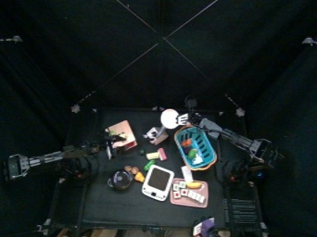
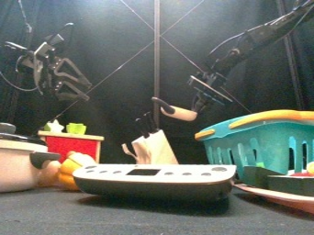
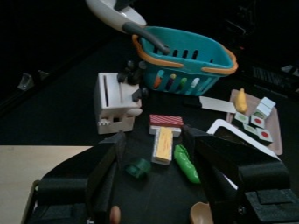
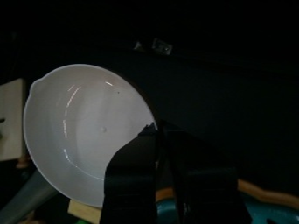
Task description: Place pan in top right corner
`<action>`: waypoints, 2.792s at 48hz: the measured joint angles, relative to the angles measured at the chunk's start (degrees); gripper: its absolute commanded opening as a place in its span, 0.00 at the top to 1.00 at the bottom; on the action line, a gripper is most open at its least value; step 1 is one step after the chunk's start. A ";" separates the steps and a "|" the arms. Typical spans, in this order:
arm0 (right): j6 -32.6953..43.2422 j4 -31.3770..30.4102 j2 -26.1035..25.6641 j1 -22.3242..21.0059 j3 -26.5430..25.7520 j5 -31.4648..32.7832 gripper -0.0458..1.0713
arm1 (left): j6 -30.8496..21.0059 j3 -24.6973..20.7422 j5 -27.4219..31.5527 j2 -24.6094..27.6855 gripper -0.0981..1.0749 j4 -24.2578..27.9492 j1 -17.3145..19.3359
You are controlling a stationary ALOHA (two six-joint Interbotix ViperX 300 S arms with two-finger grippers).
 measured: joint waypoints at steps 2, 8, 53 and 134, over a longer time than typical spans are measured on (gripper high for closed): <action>0.00 0.00 1.14 -0.97 0.00 -0.70 0.56 | 0.09 0.00 0.00 0.00 0.15 0.00 0.09; 0.00 0.00 5.19 -3.43 -0.18 -1.32 0.56 | 0.09 0.00 0.00 0.00 0.15 -0.09 0.44; -0.09 -0.79 8.00 -1.58 2.29 10.63 0.56 | 0.09 0.44 0.00 0.00 0.15 -0.26 0.62; 0.00 -0.79 8.17 0.35 2.64 6.77 0.36 | 0.09 0.44 0.00 0.00 0.15 -0.35 0.70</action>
